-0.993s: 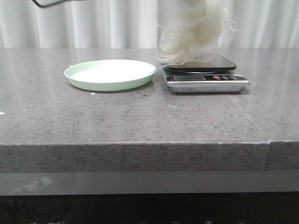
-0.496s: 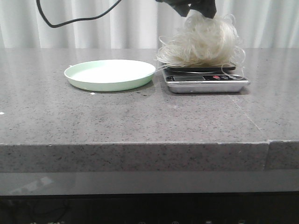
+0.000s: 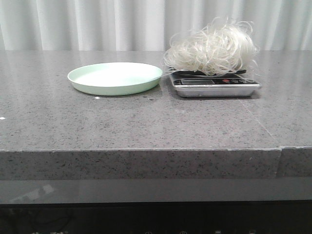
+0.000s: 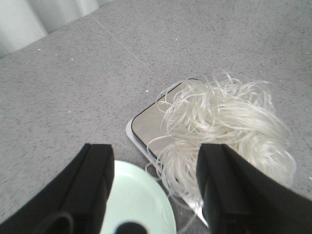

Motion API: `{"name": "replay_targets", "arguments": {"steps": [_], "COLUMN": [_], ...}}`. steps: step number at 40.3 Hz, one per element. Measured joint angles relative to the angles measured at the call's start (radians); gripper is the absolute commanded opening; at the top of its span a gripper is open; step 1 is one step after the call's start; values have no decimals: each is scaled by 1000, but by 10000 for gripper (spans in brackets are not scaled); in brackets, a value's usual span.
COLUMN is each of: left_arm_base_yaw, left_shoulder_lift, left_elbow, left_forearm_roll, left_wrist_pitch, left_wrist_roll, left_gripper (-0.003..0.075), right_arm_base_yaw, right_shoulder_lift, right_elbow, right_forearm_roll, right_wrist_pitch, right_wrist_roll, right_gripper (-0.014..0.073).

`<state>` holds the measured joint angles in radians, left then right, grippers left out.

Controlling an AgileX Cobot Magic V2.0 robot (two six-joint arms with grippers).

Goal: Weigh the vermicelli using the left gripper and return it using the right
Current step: 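Lower the vermicelli onto the scale pan and open the left gripper, then withdraw the left gripper and let the vermicelli rest on the scale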

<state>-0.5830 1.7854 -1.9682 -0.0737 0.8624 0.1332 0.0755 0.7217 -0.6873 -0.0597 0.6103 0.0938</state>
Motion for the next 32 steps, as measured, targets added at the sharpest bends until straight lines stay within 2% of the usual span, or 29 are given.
{"name": "replay_targets", "arguments": {"steps": [6,12,25,32], "left_arm_base_yaw": [0,0,0,0], "left_shoulder_lift": [-123,-250,-601,-791], "left_elbow": [81,238,694,917], "left_forearm_roll": [4,14,17,17], "left_wrist_pitch": [26,20,-166,-212], "left_wrist_roll": [-2,-4,-4,-30], "left_gripper": [461,461,461,461], "right_arm_base_yaw": [0,0,0,0], "right_shoulder_lift": [0,0,0,0], "right_elbow": [0,0,0,0], "right_forearm_roll": [0,0,0,0], "right_wrist_pitch": [0,0,0,0], "right_wrist_roll": [0,0,0,0], "right_gripper": [549,549,549,549]}}
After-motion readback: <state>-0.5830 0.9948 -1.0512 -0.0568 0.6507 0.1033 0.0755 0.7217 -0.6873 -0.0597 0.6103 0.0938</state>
